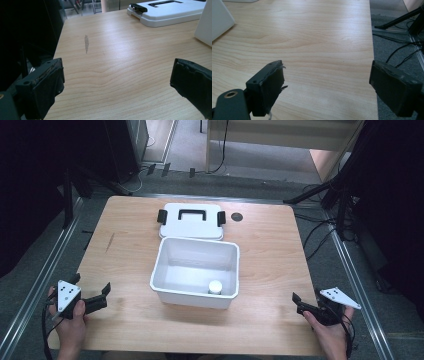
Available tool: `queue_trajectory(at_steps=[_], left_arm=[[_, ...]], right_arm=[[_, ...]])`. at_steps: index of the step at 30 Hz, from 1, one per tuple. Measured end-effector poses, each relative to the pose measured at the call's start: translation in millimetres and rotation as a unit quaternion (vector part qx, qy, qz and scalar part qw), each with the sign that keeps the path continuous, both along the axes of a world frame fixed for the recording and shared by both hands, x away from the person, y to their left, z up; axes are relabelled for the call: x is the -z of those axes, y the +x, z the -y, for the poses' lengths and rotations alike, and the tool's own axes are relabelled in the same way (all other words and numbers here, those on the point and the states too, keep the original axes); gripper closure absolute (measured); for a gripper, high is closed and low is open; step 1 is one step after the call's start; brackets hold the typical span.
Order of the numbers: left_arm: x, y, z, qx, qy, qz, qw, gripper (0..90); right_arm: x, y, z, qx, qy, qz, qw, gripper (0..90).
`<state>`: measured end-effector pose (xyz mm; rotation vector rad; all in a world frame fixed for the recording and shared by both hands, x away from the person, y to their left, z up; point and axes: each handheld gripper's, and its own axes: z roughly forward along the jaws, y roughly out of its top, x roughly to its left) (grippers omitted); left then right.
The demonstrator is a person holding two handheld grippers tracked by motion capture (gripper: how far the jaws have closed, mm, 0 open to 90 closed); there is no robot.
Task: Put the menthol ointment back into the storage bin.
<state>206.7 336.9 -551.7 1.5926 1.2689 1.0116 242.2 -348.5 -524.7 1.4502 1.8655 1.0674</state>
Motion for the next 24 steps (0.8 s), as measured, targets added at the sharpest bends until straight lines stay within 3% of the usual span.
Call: queue_trajectory(at_steps=[16,24], left_arm=[[0.1,-0.1,0.4,0.001,-0.001,0.001,1.0,0.0],[0.2,0.0,1.1,0.001,0.001,0.001,1.0,0.0]], right_arm=[[19.4,-13.6,3.5,0.005,0.026,0.006,0.9996,13.2],[20.2,-17.5,8.1,0.012,0.052,0.024,0.9983,14.1]])
